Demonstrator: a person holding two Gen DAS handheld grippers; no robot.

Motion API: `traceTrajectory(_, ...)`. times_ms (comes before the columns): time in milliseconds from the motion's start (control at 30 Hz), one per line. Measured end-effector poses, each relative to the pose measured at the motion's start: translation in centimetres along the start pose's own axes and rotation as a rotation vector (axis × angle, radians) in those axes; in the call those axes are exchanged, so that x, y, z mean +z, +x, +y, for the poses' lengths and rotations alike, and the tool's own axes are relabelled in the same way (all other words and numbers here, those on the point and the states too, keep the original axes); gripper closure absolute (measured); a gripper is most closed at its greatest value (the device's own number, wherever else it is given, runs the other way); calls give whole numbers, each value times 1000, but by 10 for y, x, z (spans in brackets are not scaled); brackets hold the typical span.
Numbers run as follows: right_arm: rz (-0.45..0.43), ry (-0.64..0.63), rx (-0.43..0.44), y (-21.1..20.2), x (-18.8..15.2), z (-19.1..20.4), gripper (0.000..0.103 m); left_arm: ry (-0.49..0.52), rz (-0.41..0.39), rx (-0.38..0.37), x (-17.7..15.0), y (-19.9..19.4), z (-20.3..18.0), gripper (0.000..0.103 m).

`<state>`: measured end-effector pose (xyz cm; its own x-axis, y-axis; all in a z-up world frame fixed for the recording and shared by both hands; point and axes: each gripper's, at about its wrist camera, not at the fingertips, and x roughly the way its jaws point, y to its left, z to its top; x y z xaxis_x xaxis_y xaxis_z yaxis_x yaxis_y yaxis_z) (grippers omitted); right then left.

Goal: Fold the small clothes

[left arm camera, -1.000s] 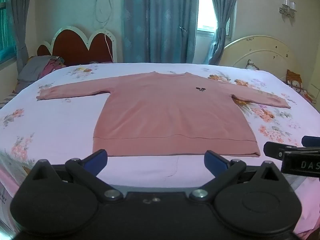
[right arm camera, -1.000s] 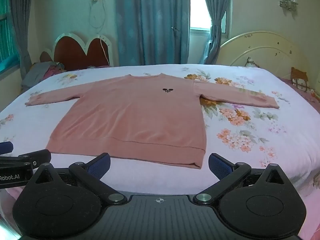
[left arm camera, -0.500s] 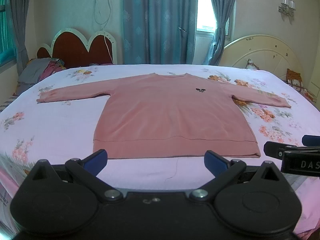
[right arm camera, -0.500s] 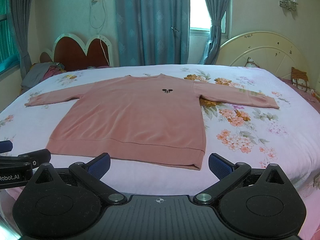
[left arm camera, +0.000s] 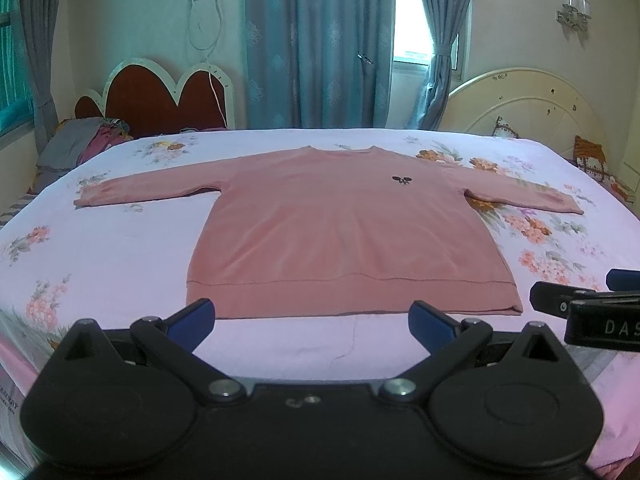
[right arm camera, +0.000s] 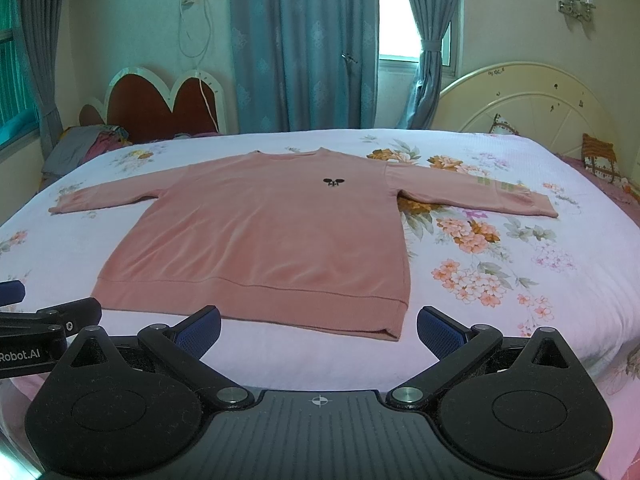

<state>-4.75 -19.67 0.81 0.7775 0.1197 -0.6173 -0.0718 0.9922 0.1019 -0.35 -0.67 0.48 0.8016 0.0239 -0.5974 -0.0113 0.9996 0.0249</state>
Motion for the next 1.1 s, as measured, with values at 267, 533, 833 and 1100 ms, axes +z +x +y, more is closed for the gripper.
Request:
traceTrajectory(267, 1, 2, -2, 0, 0, -2, 0, -3, 1, 2, 1, 1, 0, 0)
traceTrajectory(533, 1, 3, -1, -1, 1, -3, 0, -8, 0, 6, 0, 1, 1, 0)
traceTrajectory(833, -1, 3, -5, 0, 2, -3, 0, -9, -2, 6, -1, 1, 1, 0)
traceTrajectory(1100, -1, 3, -6, -1, 3, -3, 0, -12, -3, 6, -1, 0, 1, 0)
